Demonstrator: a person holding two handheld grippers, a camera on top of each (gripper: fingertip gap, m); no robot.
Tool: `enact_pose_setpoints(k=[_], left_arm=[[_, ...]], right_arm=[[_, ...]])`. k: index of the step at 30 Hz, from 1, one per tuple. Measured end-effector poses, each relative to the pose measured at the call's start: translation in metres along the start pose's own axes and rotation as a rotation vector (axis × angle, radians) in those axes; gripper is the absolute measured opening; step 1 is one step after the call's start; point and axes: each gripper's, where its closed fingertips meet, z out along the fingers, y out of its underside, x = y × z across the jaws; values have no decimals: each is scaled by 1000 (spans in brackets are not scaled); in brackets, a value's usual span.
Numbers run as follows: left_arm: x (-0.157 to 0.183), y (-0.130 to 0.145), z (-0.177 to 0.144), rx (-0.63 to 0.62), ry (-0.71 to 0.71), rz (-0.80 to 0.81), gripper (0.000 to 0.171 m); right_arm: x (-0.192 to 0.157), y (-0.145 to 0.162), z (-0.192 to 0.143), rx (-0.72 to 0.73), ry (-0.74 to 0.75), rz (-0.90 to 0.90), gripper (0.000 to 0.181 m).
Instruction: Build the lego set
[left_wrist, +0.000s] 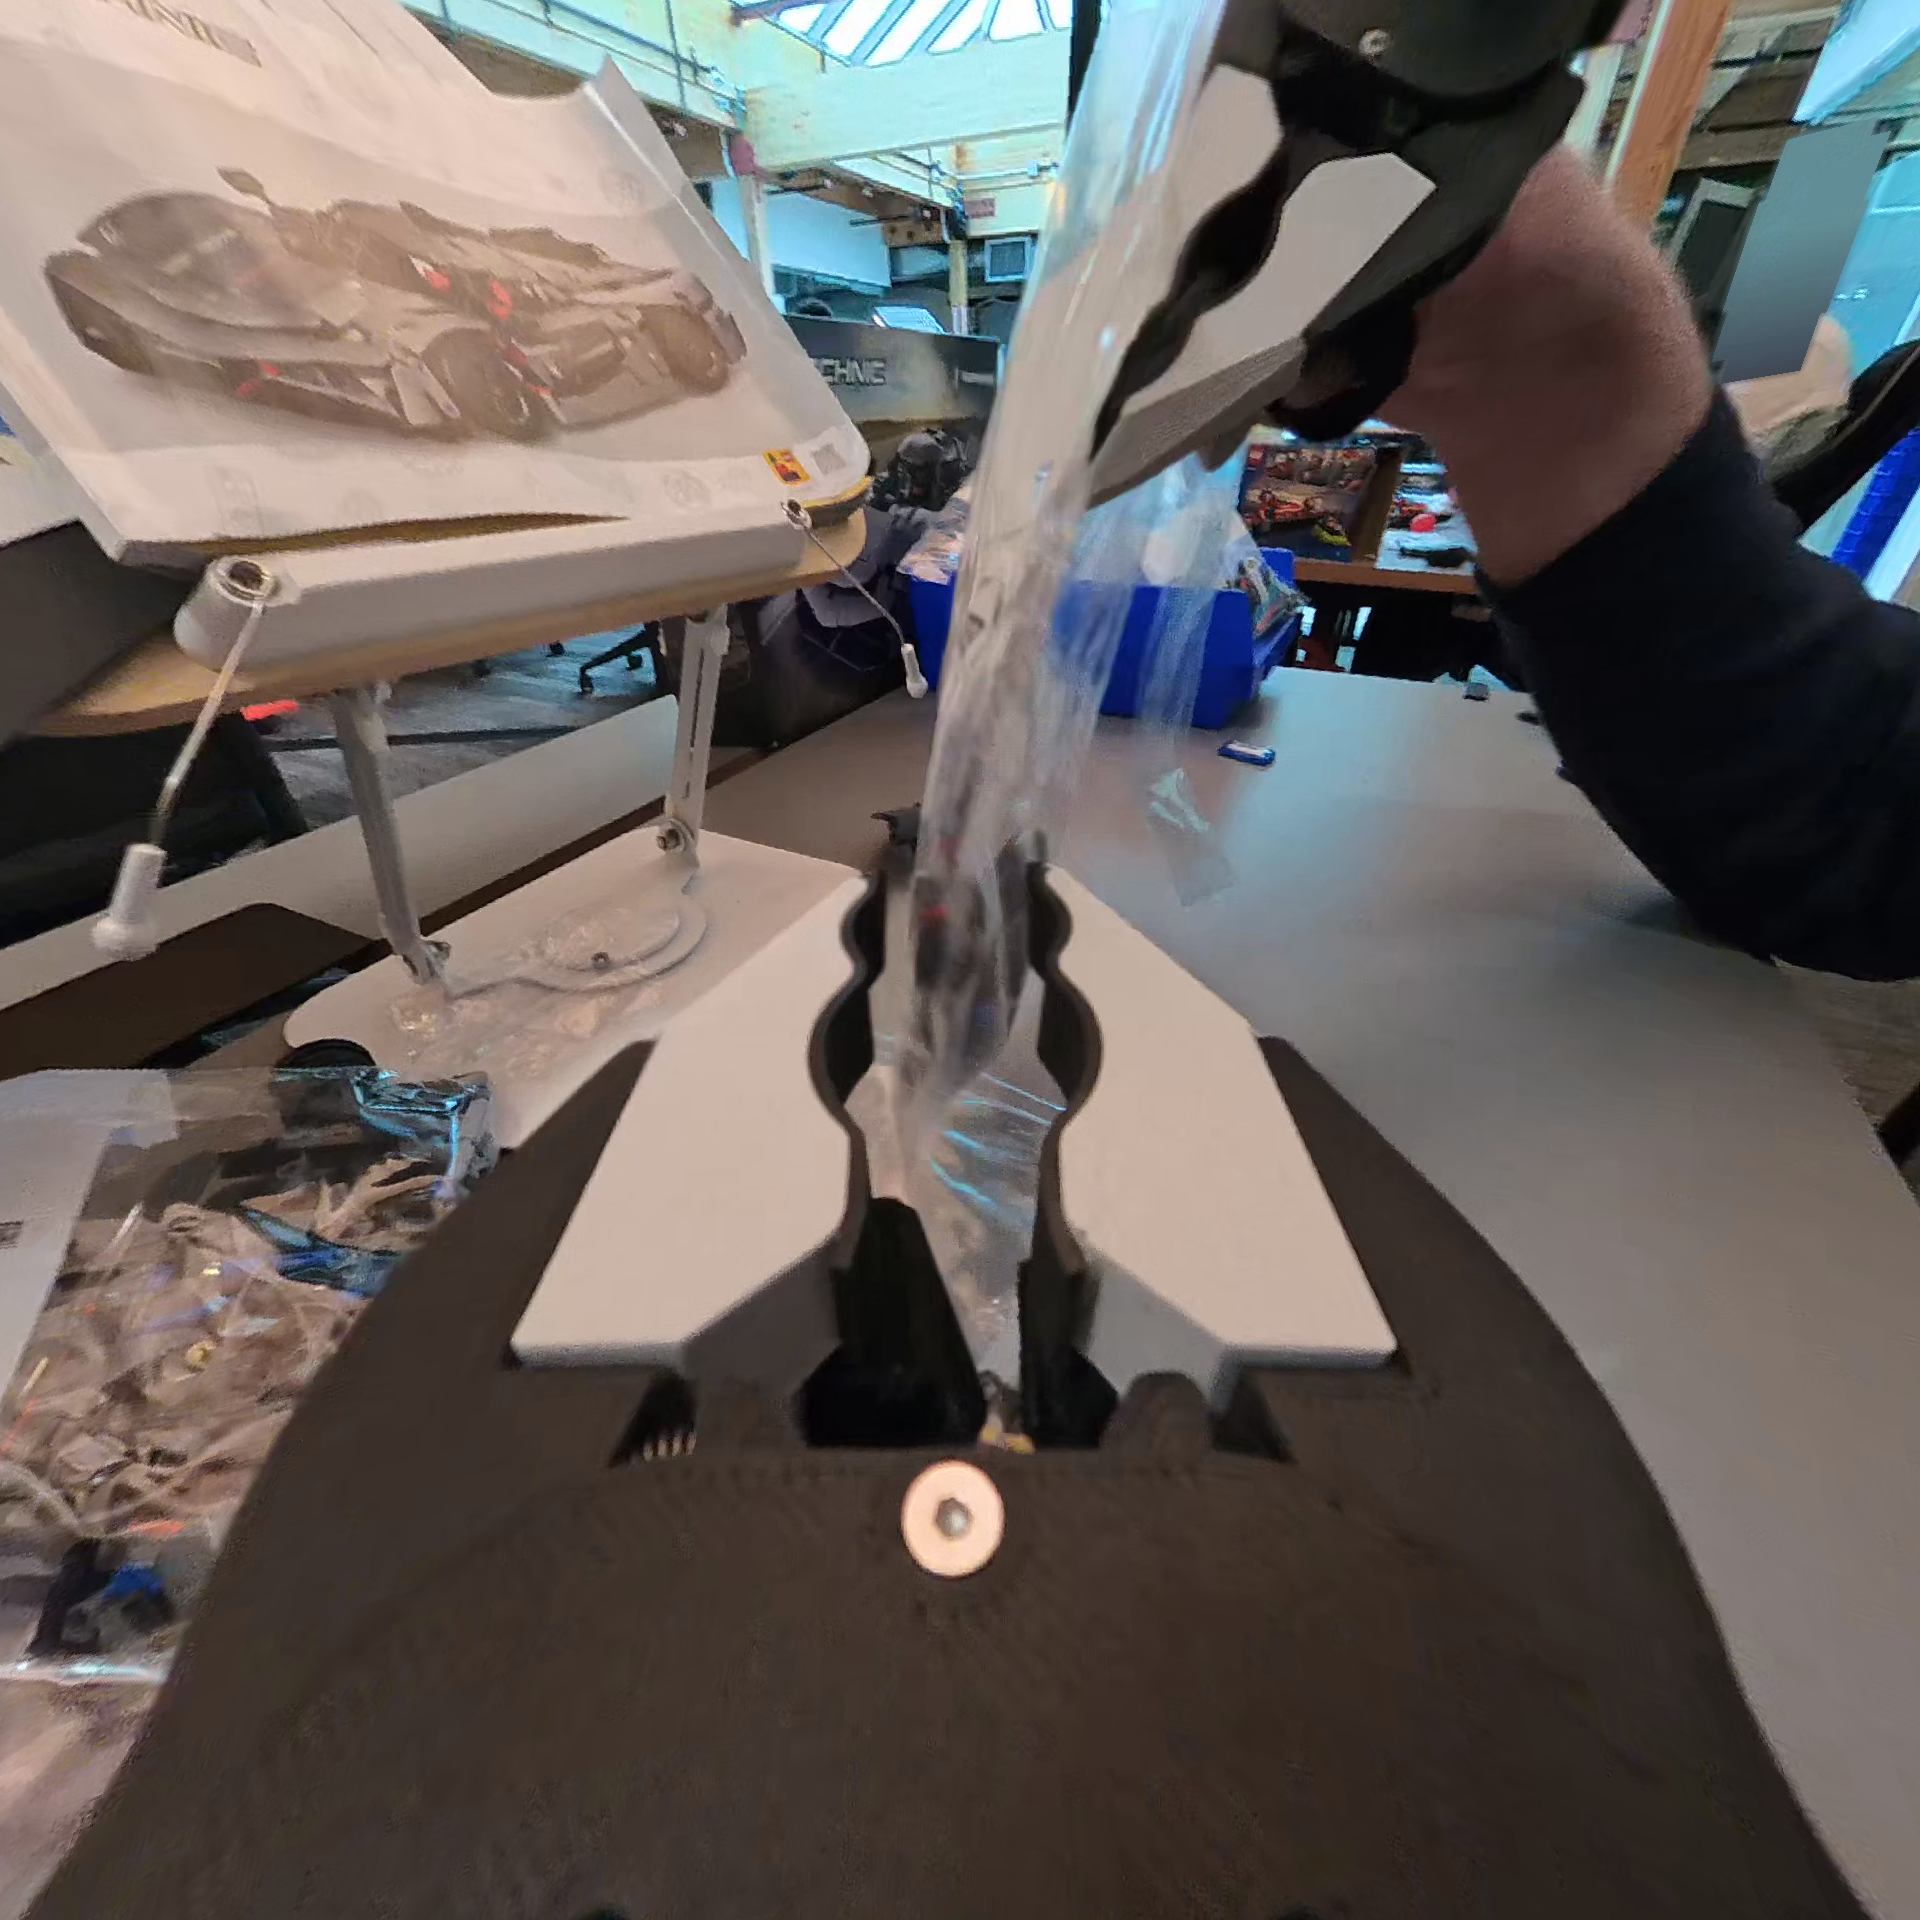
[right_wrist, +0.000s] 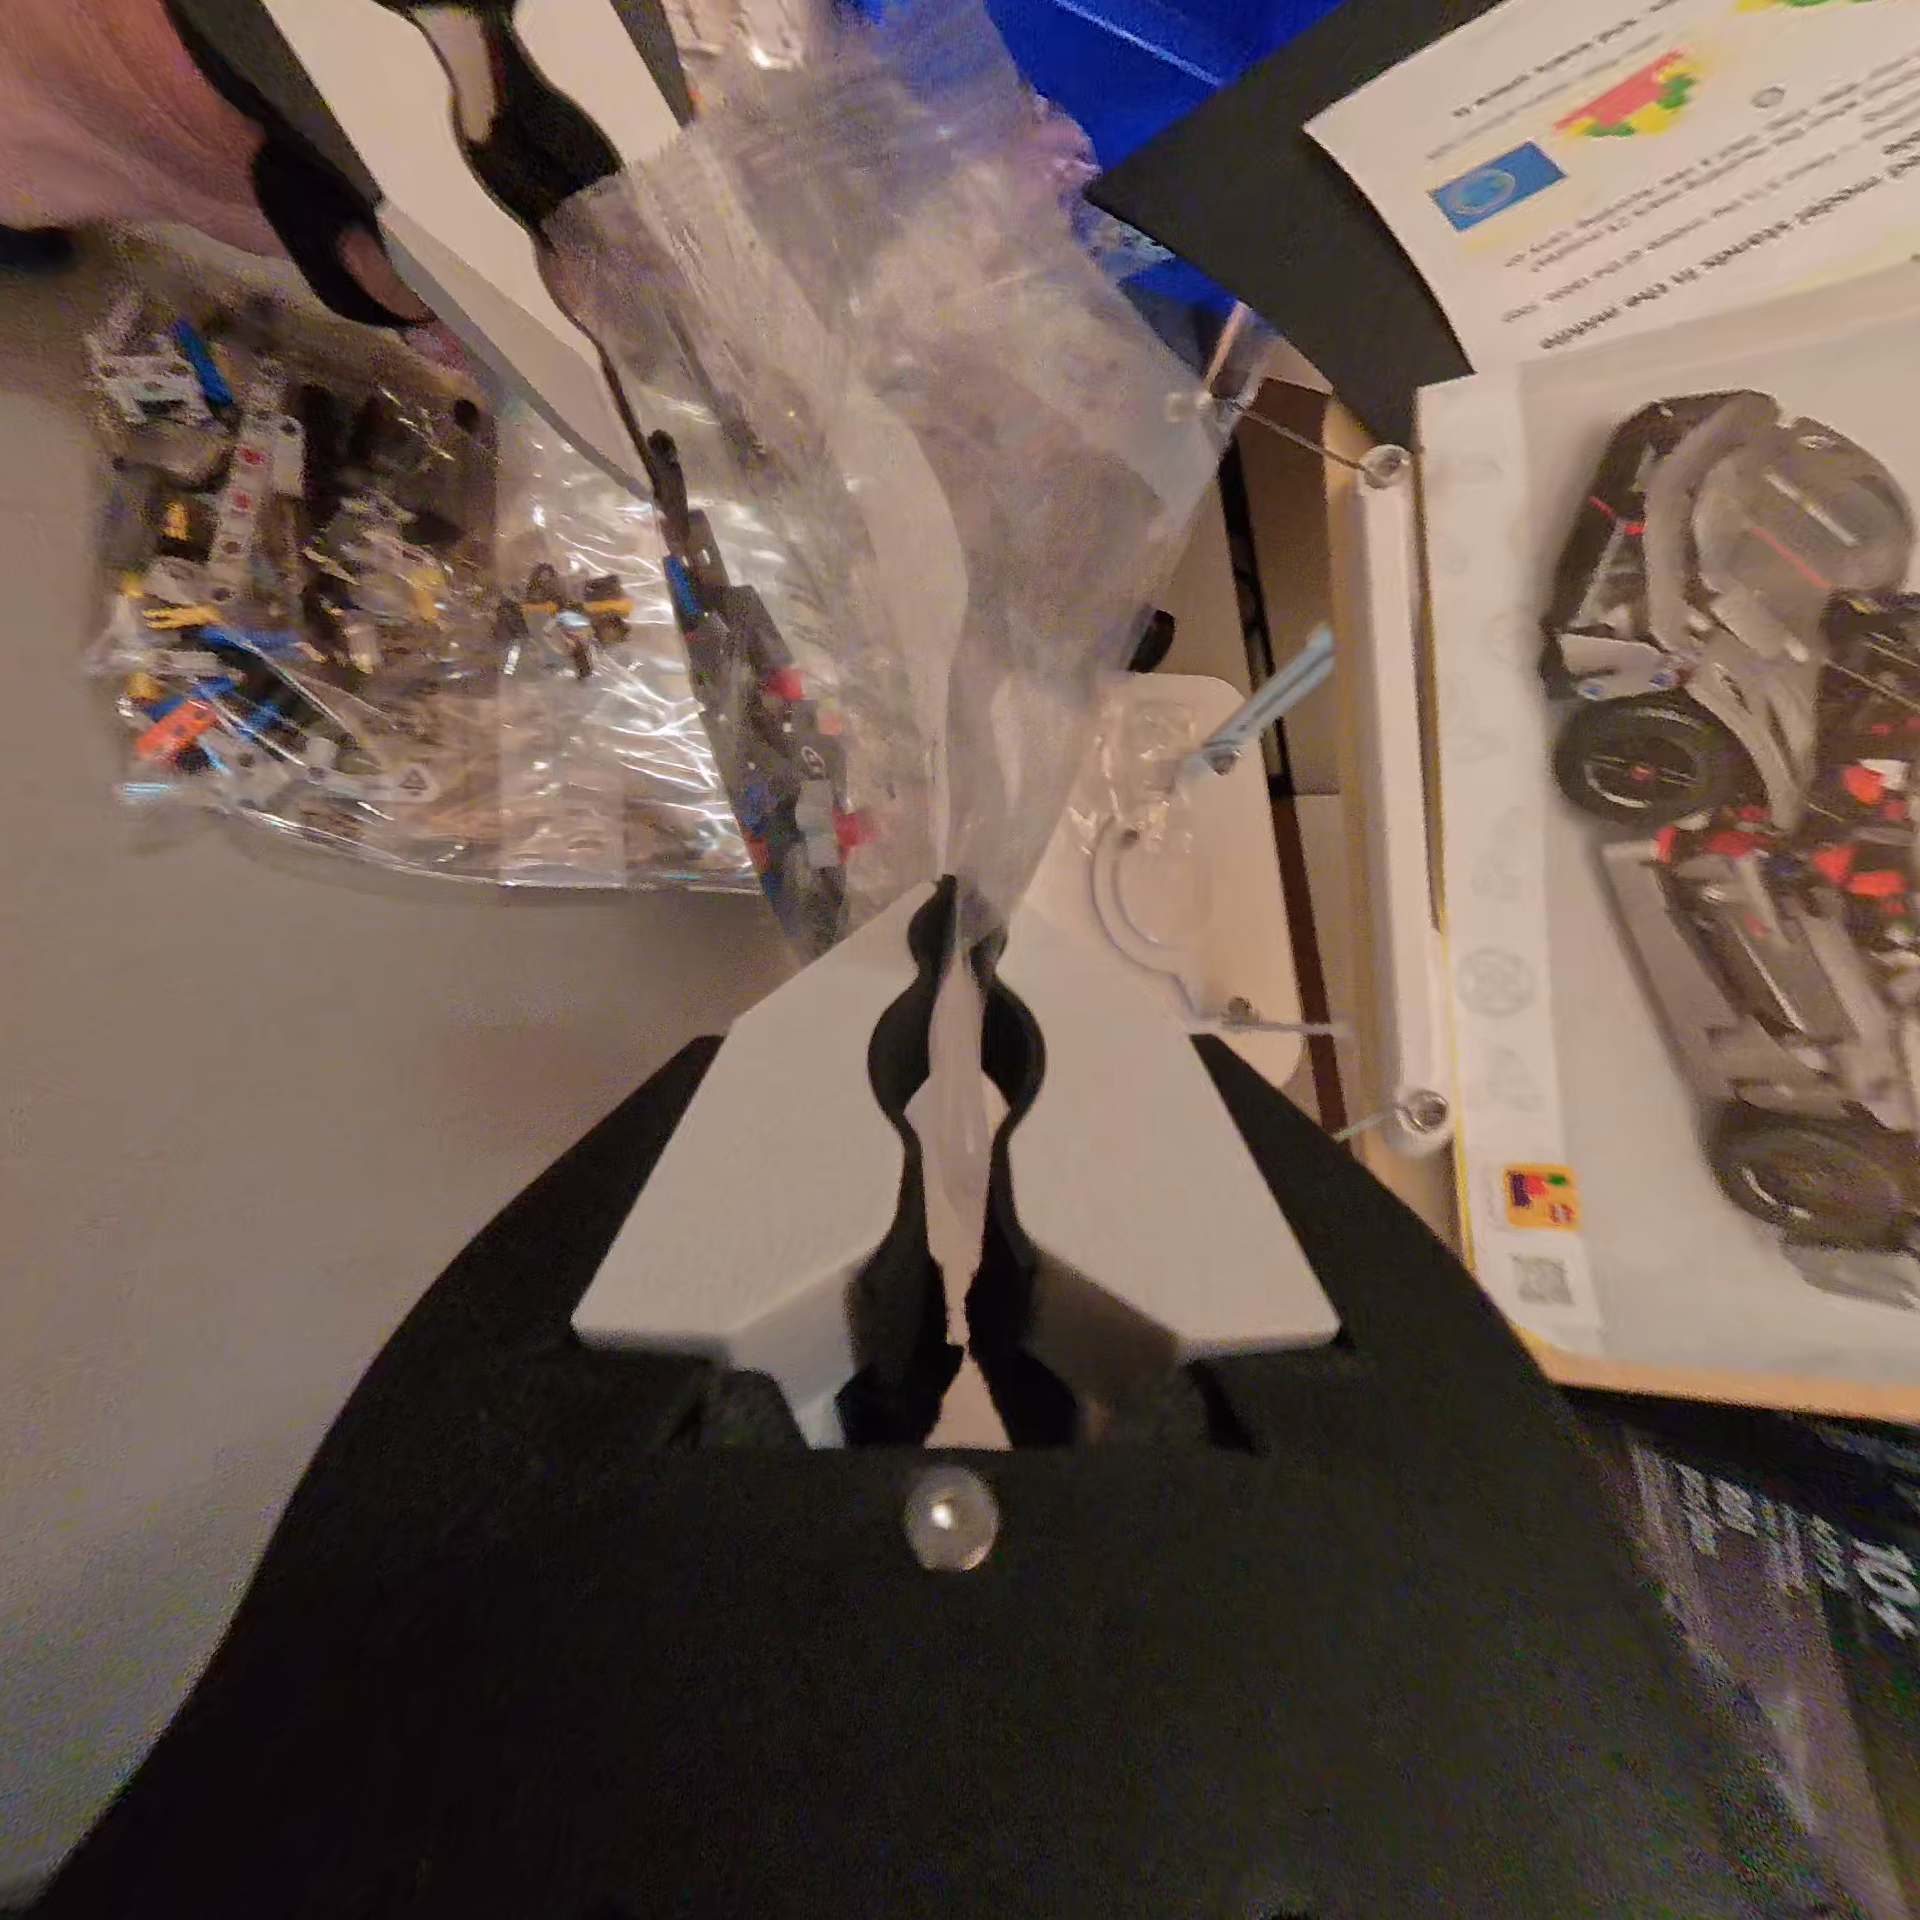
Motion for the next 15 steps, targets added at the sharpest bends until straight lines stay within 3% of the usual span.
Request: enact_pose_setpoints(k=[4,8,15], left_arm=[[-9,-6,-4,20,-63,-3,48],[-20,-1,-5,-15,-144,25,57],[-28,11,-3,-102,-216,74,75]], right_arm=[[18,26,-21,-107,168,31,0],[18,55,-24,-179,325,21,0],[-49,89,5,-267,237,23,0]])
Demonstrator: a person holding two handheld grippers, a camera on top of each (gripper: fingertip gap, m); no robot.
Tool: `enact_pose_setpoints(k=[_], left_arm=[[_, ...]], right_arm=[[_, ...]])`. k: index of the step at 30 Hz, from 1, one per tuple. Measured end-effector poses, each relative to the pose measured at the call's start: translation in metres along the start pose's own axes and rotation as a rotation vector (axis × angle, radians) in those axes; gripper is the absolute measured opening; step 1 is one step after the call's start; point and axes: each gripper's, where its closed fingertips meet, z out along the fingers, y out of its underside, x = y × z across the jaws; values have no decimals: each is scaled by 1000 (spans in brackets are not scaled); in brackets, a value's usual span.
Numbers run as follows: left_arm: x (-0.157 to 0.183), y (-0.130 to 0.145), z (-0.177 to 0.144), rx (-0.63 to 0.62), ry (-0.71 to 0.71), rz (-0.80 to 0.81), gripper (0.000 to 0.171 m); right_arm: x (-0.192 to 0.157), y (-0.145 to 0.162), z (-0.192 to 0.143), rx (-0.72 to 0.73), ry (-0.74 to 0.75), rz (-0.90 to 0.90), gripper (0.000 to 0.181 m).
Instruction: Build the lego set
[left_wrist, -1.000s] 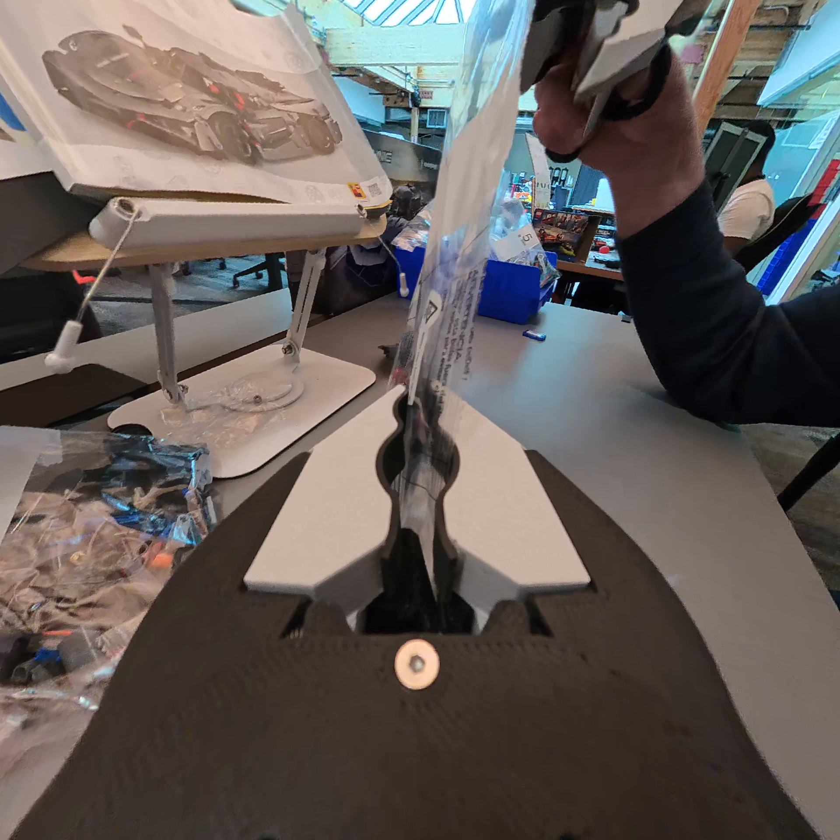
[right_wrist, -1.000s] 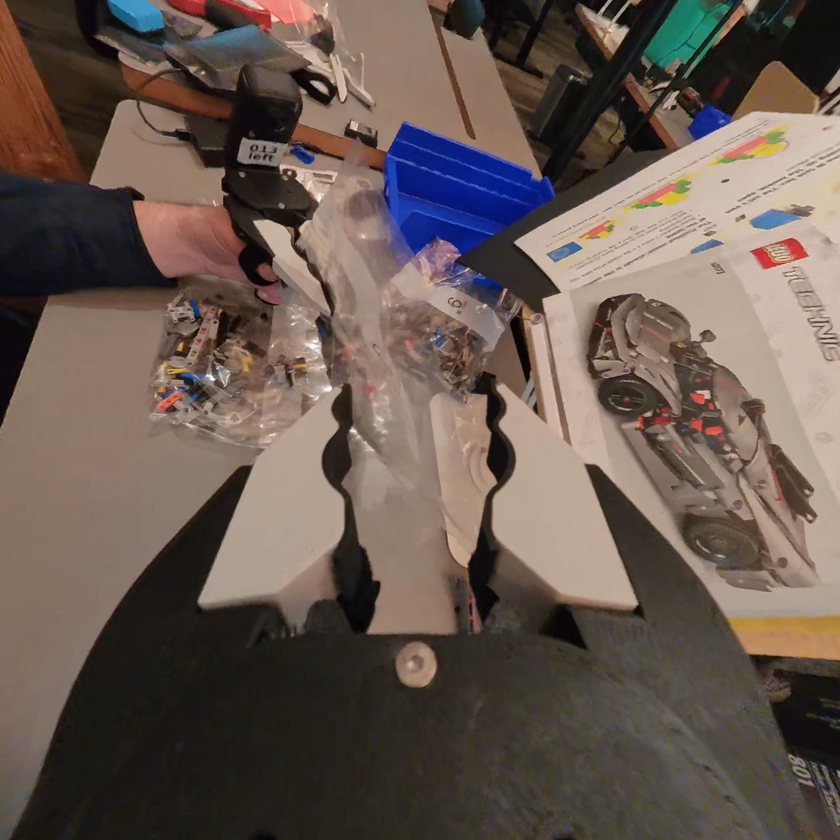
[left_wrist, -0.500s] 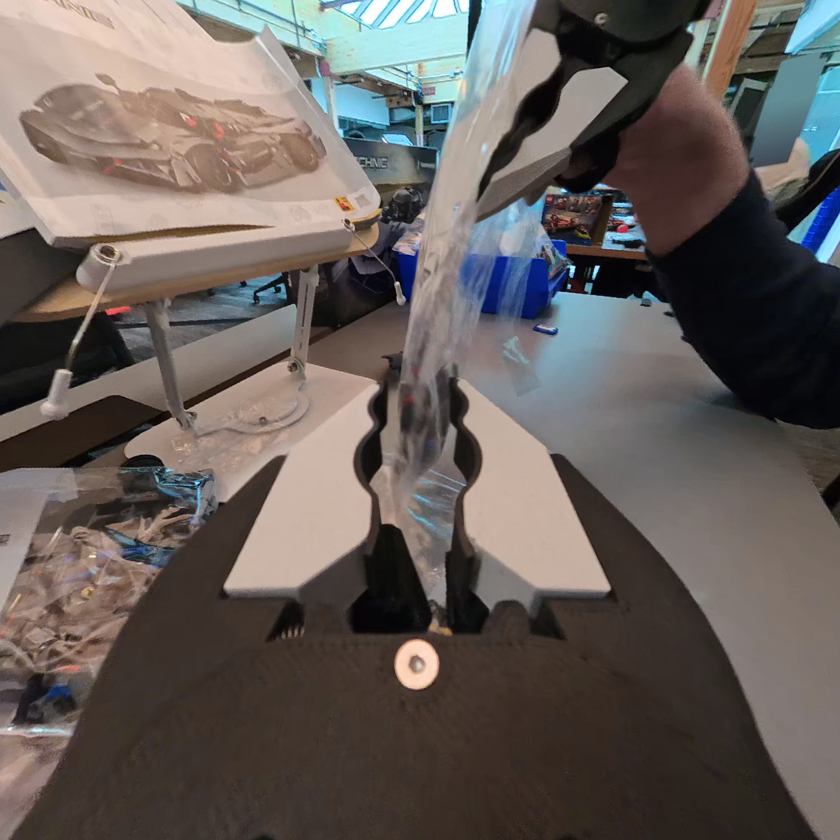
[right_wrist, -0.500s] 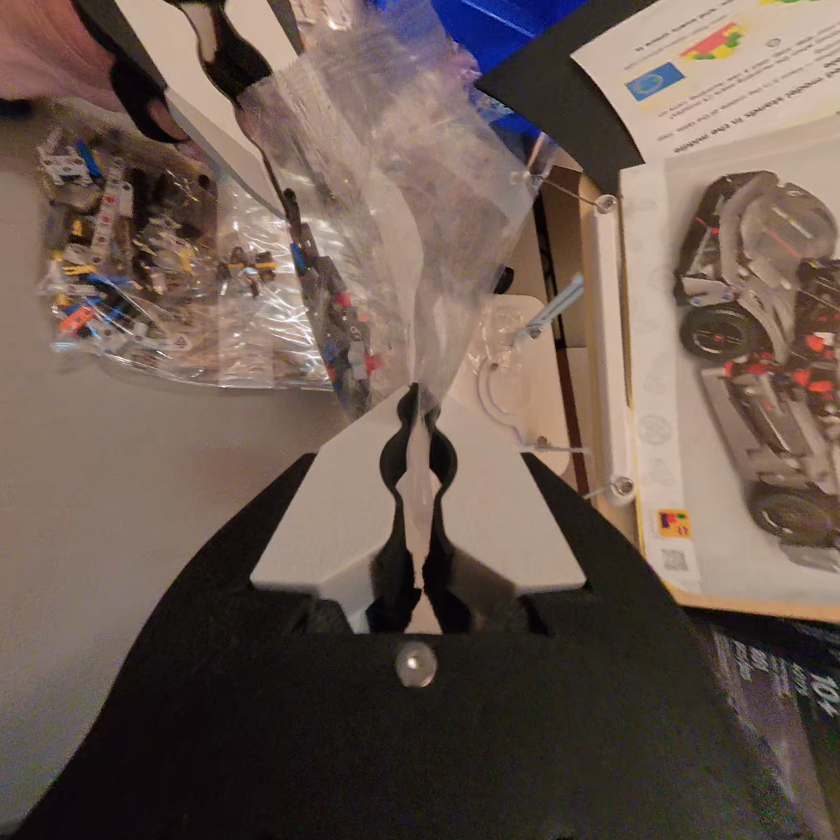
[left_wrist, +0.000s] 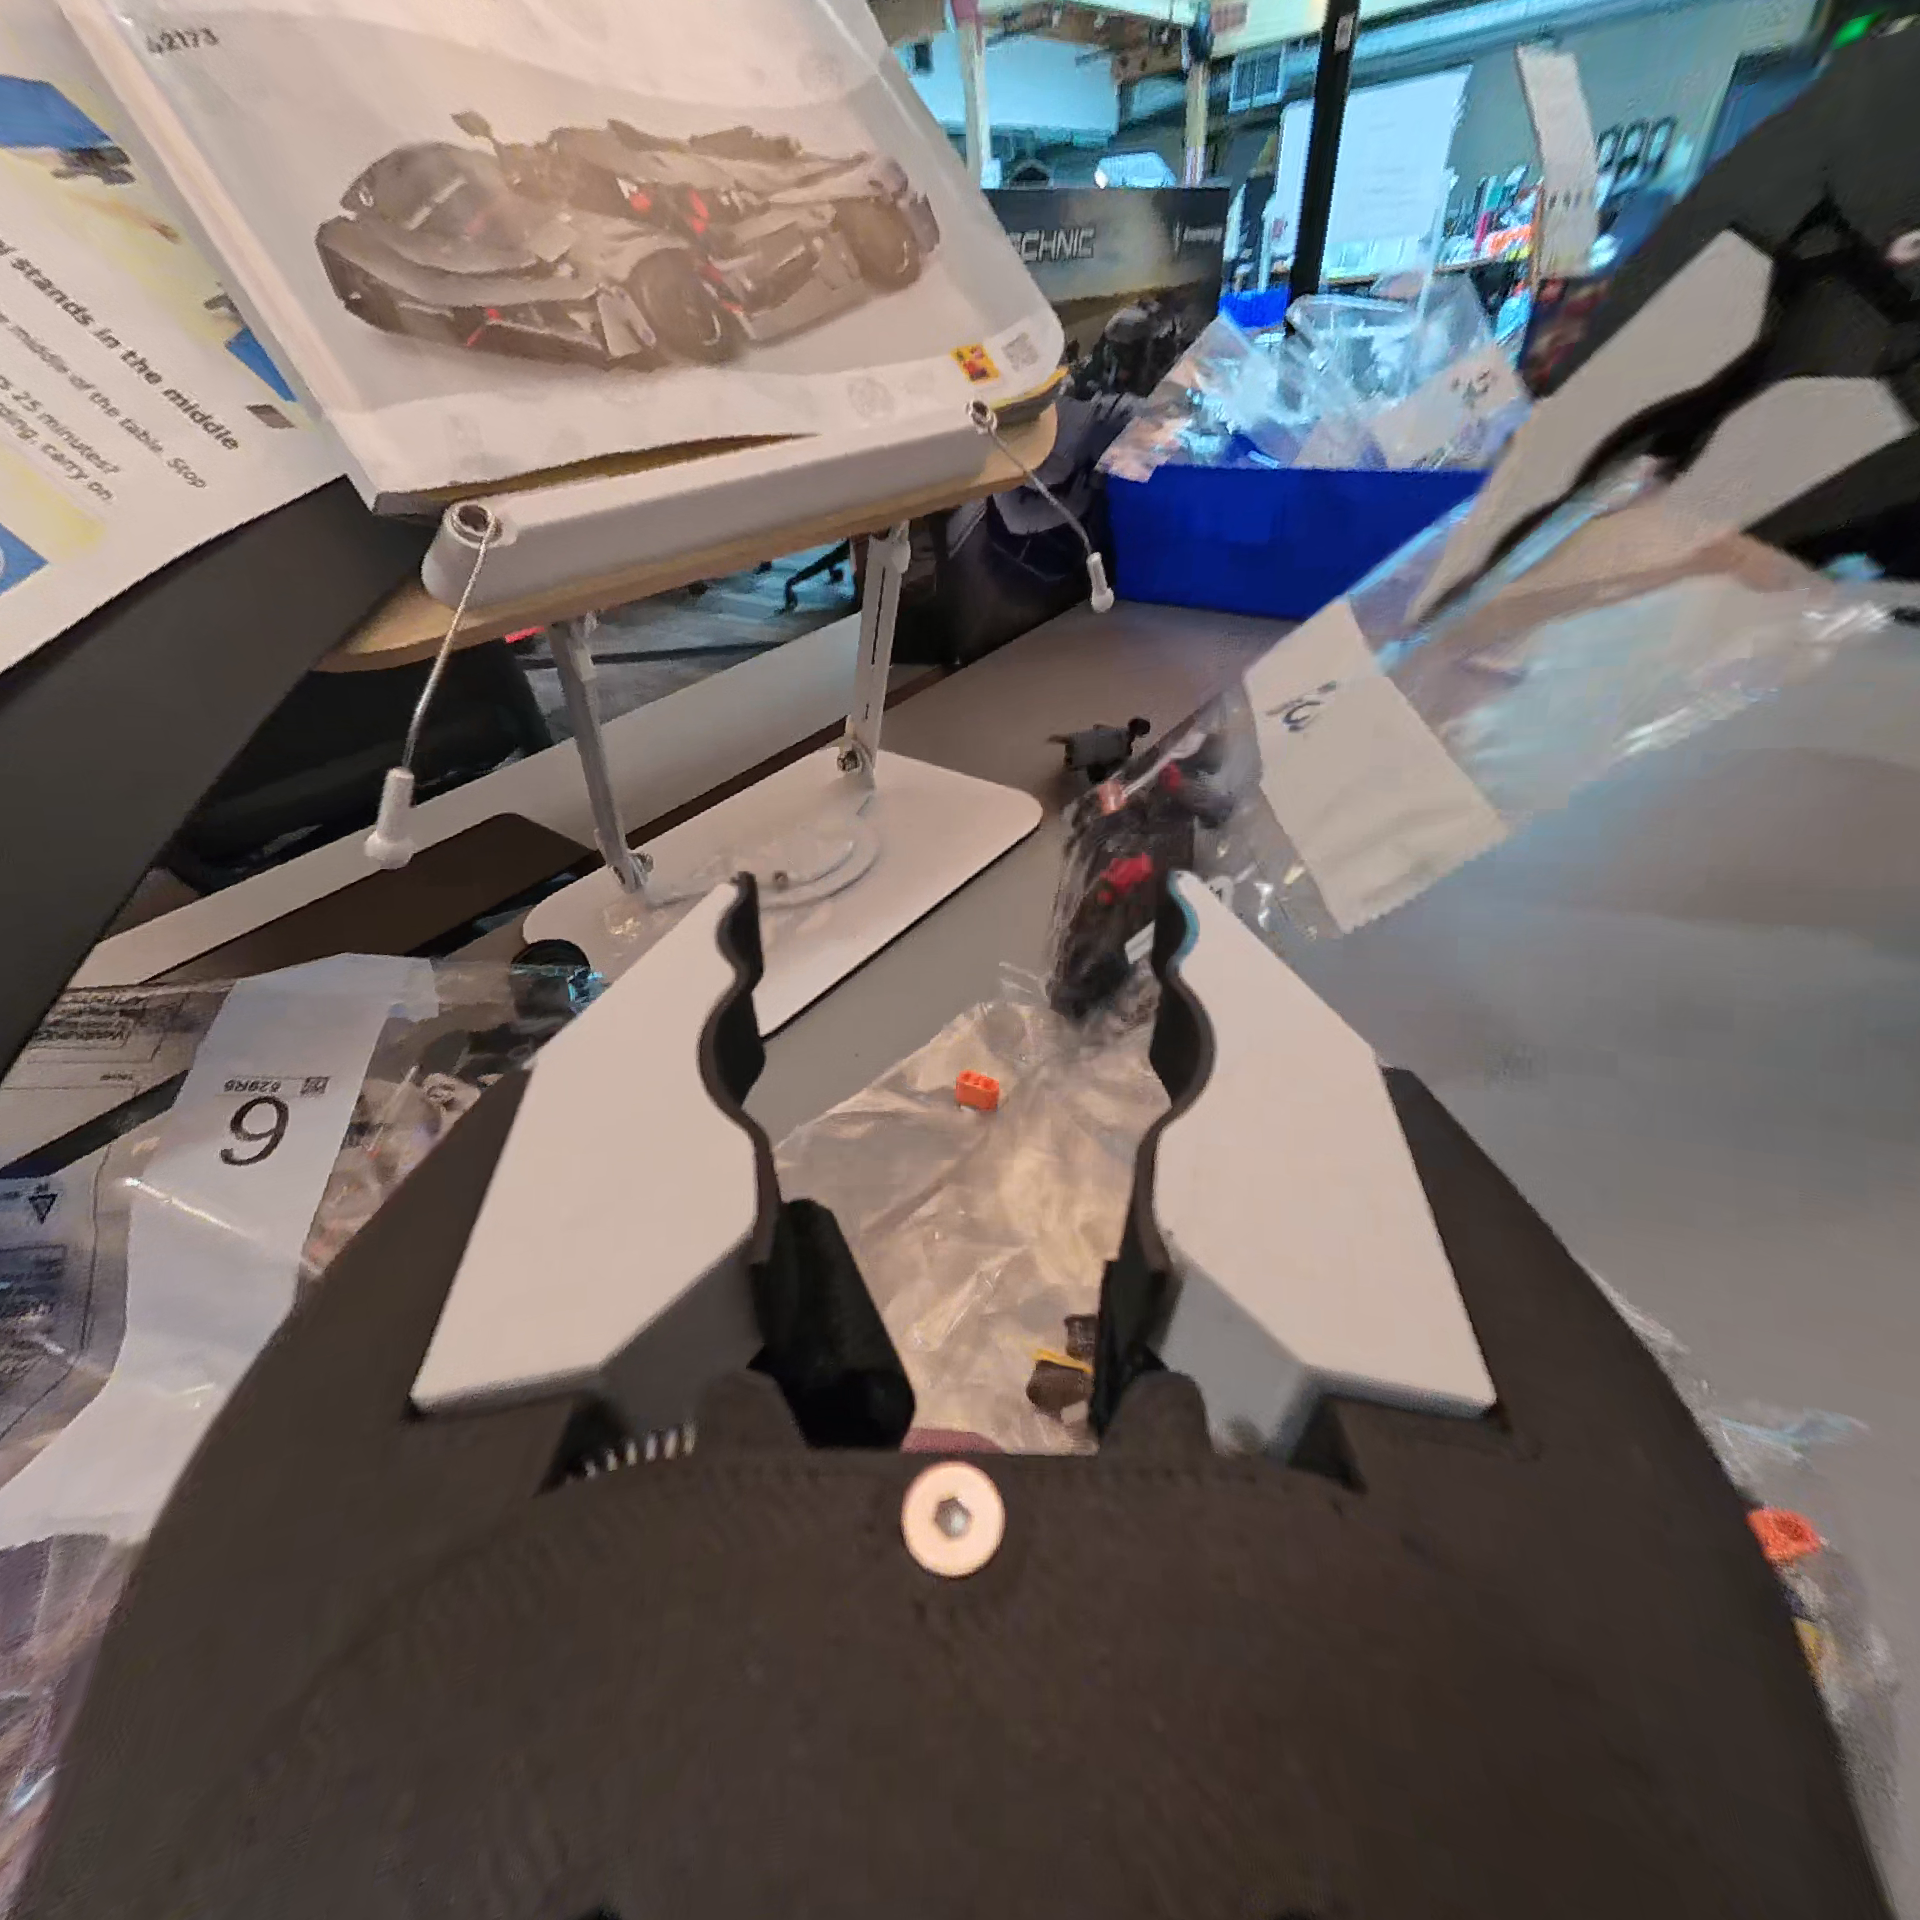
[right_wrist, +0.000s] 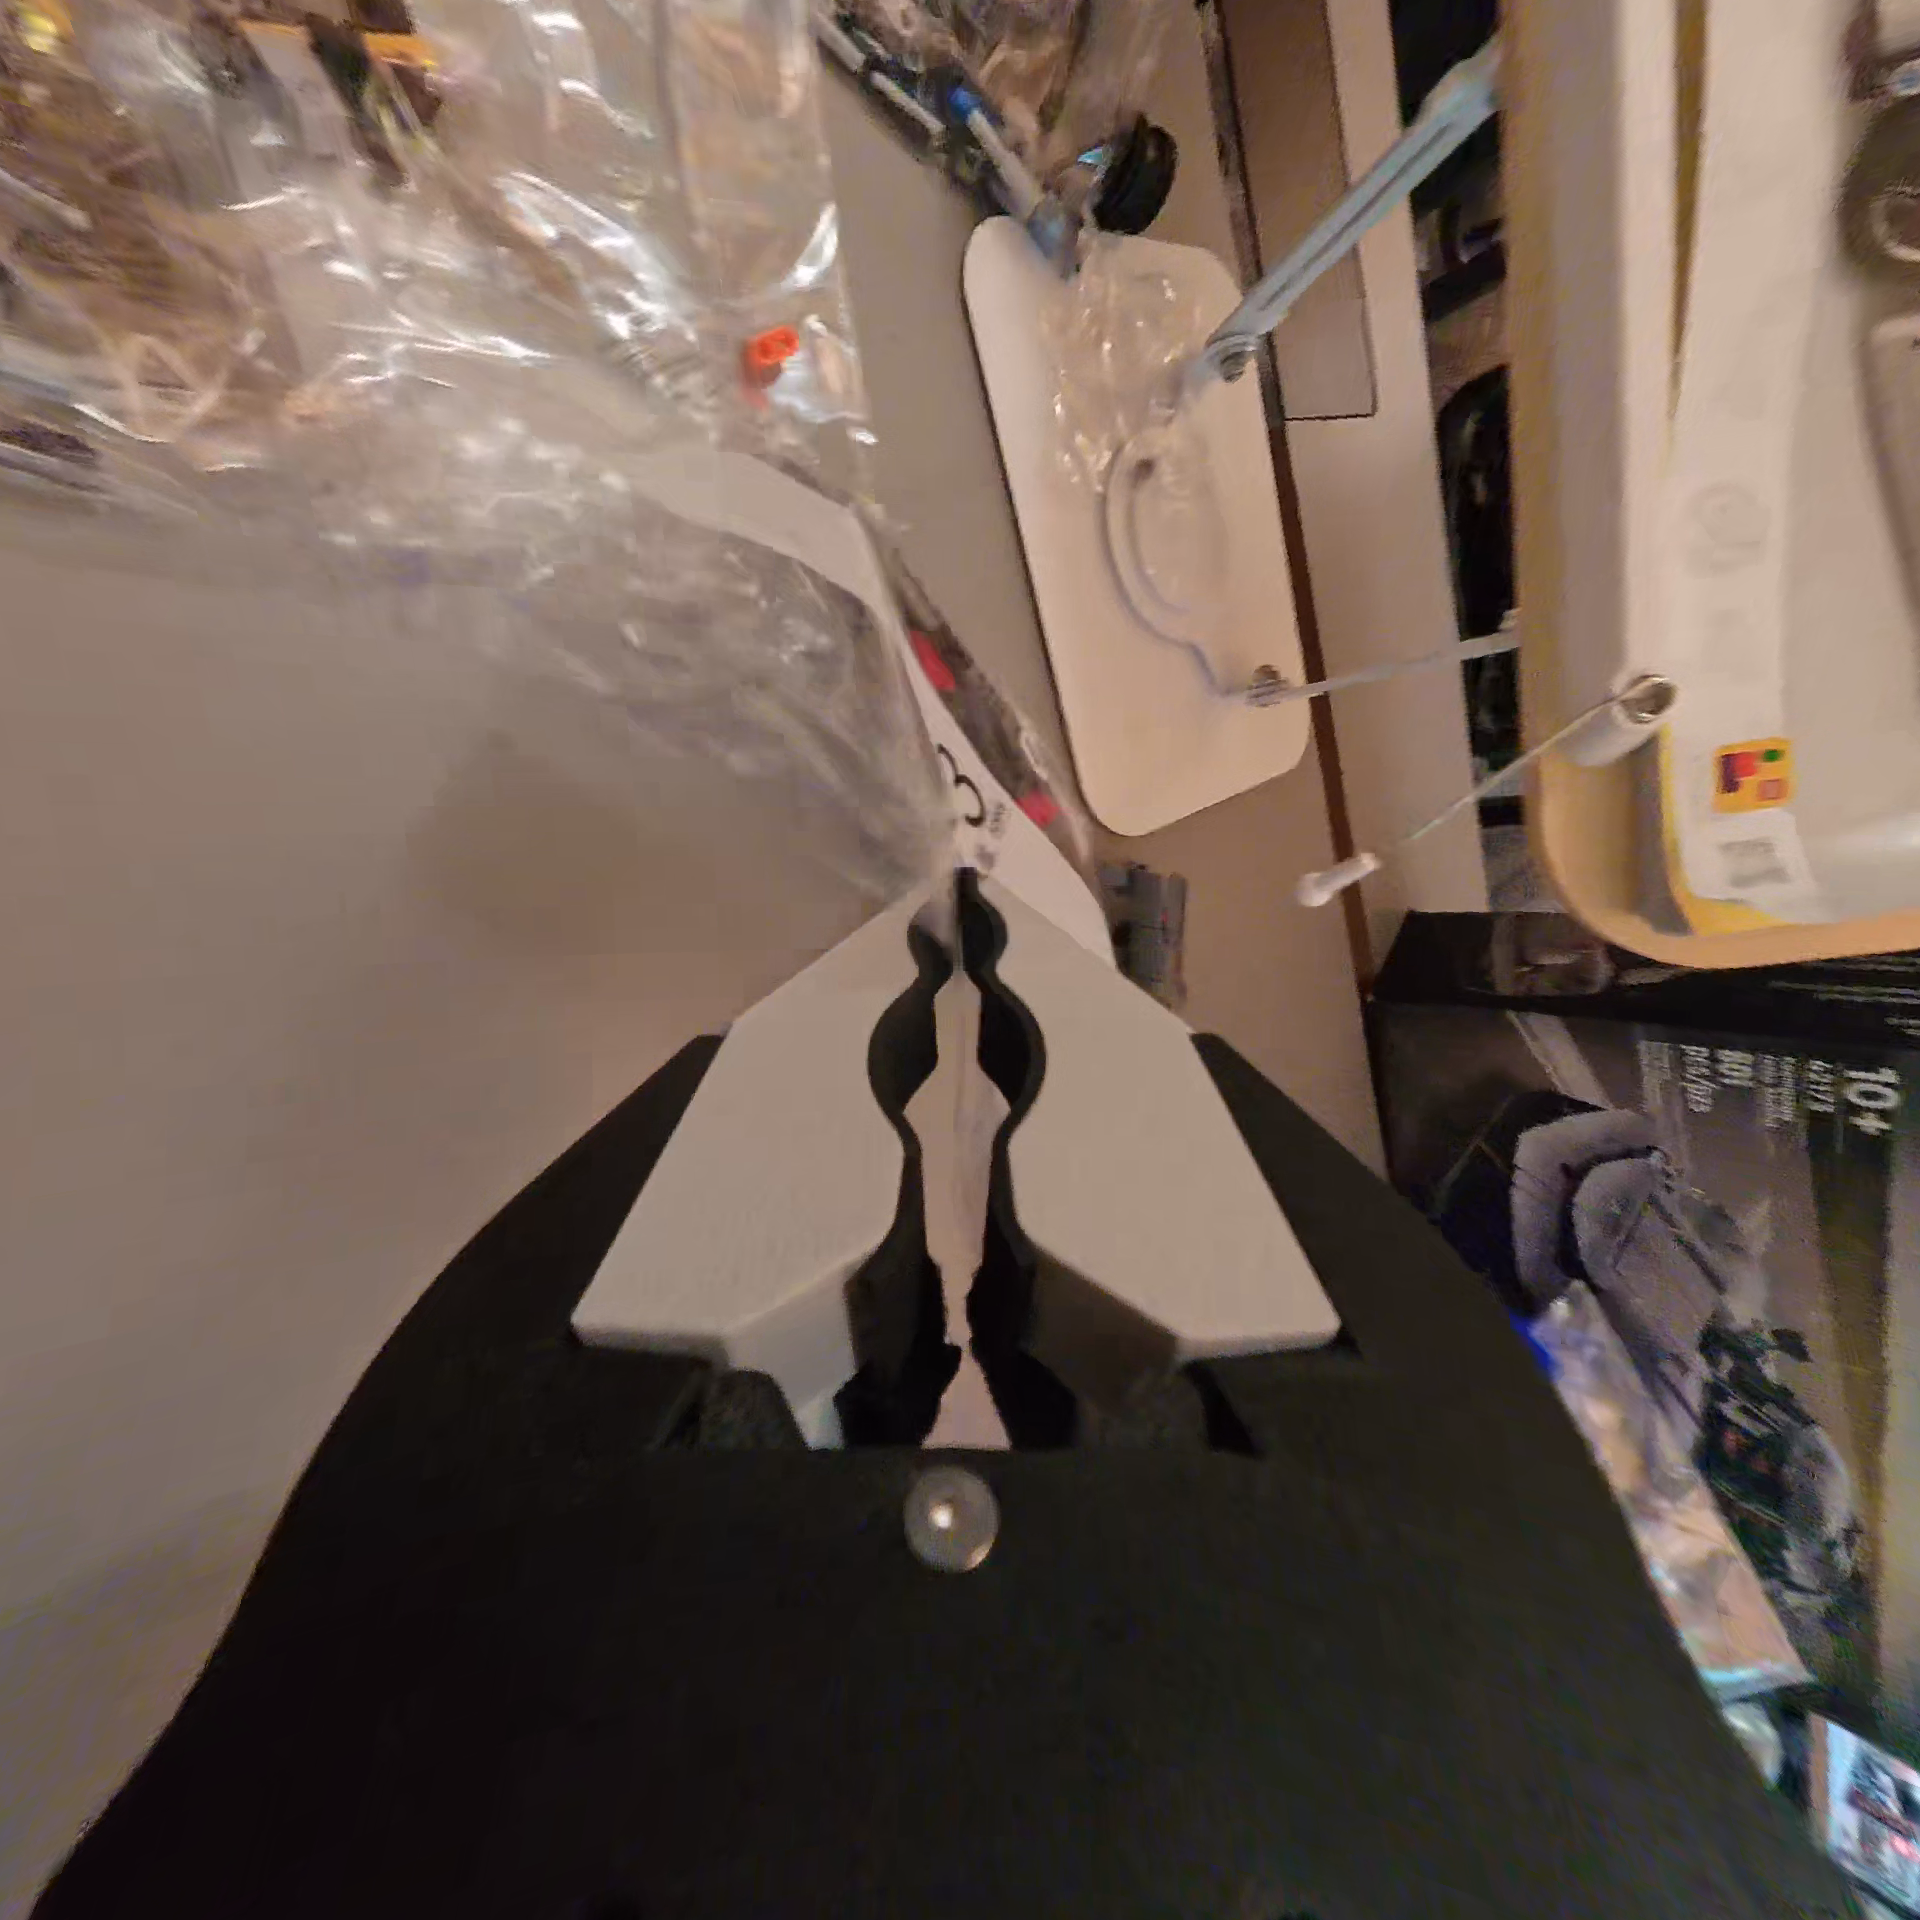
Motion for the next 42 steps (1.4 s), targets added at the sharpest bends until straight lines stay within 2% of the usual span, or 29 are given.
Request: enact_pose_setpoints(k=[1,8,12,15,19,21,23,24,25,26,27,28,31,32,34,35,38,40,42], left_arm=[[0,2,1,-16,-13,17,78],[11,26,9,-166,-21,145,101],[22,33,8,-208,16,136,121],[35,18,-3,-145,67,40,127],[53,23,-19,-182,82,-1,149],[61,34,-25,-238,63,6,152],[59,35,-32,-222,-9,52,120],[60,34,-35,-211,-29,65,101],[62,33,-38,-199,-39,77,83],[65,31,-42,-186,-44,86,52],[68,30,-45,-183,-39,88,7],[70,29,-48,-180,-55,74,0],[88,24,-50,-162,-8,36,1],[89,20,-50,-145,-22,27,22],[89,16,-50,-122,-47,2,83],[84,17,-50,-129,-82,0,102],[79,23,-48,-155,-136,26,127],[86,25,-47,-161,-131,26,131],[90,32,-49,-192,-156,55,133]], right_arm=[[-12,-1,1,12,-36,10,1],[-69,-5,-11,36,-233,41,45],[-73,-10,-36,149,-273,155,65],[-65,-10,-56,250,-264,250,83],[-60,7,-68,322,-261,382,105],[-60,20,-66,323,-260,439,119],[-64,25,-67,355,-248,438,108],[-67,28,-67,360,-236,422,88],[-69,31,-68,356,-214,395,57],[-71,35,-67,350,-190,376,25],[-76,38,-67,340,-192,360,0],[-78,41,-65,330,-191,369,0],[-83,39,-66,376,-211,427,0],[-79,37,-68,417,-197,471,27],[-77,34,-71,462,-235,538,85],[-73,35,-70,463,-235,561,100],[-49,47,-62,433,-138,546,95],[-39,49,-57,422,-152,564,95],[-40,47,-55,408,-199,566,87]])
